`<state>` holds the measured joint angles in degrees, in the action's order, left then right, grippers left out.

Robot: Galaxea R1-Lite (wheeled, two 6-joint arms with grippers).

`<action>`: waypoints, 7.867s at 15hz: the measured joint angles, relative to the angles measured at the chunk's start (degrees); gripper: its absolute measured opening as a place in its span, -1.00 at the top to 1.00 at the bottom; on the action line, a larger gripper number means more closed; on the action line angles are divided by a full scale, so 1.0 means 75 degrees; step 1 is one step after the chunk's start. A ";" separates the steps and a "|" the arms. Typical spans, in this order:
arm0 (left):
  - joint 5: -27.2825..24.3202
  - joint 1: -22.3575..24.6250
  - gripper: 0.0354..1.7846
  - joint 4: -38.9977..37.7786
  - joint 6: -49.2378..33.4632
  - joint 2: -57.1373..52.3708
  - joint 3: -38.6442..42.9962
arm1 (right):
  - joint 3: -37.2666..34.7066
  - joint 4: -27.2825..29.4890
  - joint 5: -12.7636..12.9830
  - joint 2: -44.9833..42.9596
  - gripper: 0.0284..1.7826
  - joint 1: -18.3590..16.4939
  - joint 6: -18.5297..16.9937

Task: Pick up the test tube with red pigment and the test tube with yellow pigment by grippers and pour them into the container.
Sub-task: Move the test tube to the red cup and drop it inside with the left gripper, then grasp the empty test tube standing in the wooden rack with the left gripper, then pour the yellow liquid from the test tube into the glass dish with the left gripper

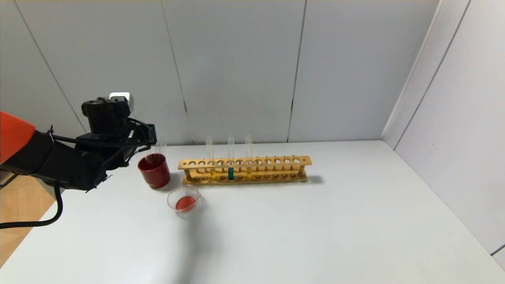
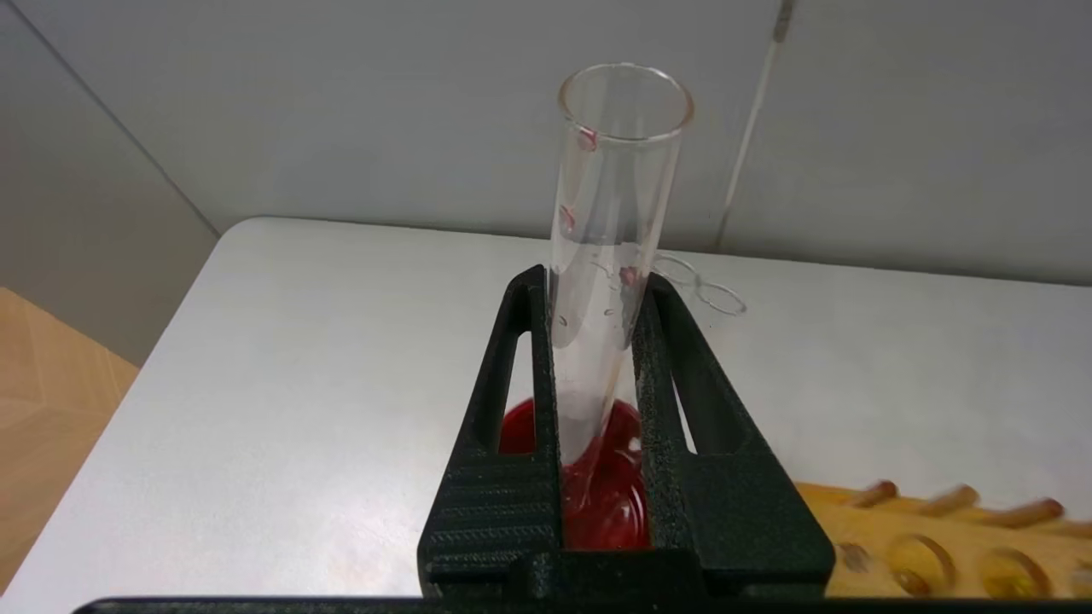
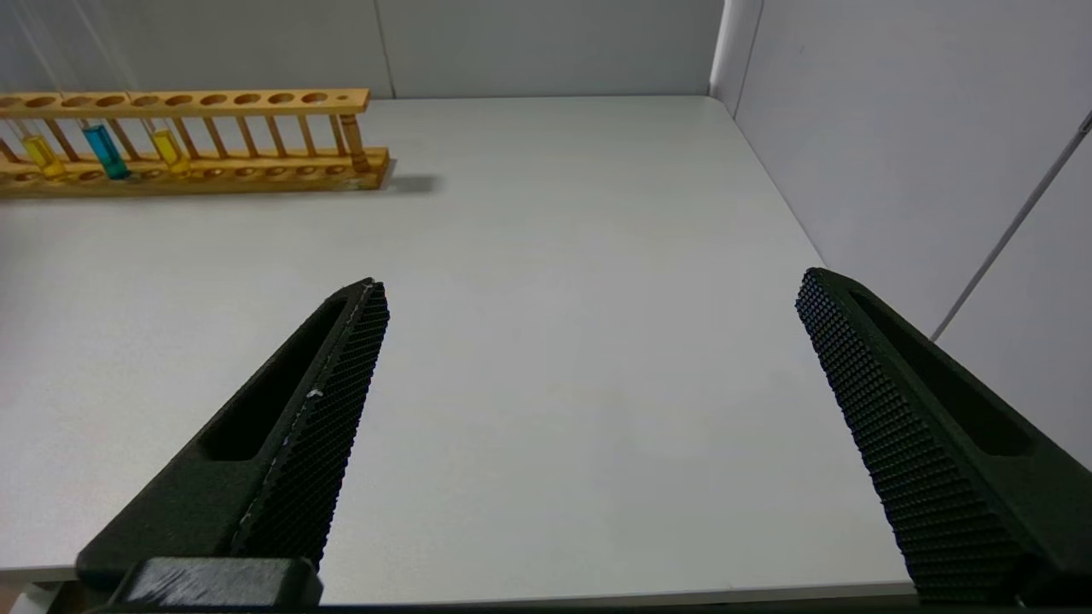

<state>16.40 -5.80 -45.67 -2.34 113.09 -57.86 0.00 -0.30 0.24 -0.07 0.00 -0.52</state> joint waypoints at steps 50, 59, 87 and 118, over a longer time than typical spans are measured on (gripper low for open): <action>-0.3868 -0.1180 -0.96 -0.1559 0.0624 -0.1297 0.3404 | 0.0000 0.0000 0.0003 0.0000 -0.96 0.0000 0.0000; -0.3888 -0.1299 -0.96 -0.1370 0.0642 0.0143 0.1794 | 0.0000 0.0000 0.0000 0.0000 -0.96 0.0000 0.0000; -0.3693 -0.1556 0.68 -0.0198 0.0657 0.1599 -0.0522 | 0.0000 -0.0003 0.0003 0.0000 -0.96 0.0000 0.0000; -0.3501 -0.0020 0.68 0.2183 0.6066 -0.2515 0.2339 | 0.0000 -0.0003 0.0003 0.0000 -0.96 0.0000 0.0000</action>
<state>-9.86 -5.95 -29.29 43.15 94.23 -40.31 0.00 -0.33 0.27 -0.07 0.00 -0.52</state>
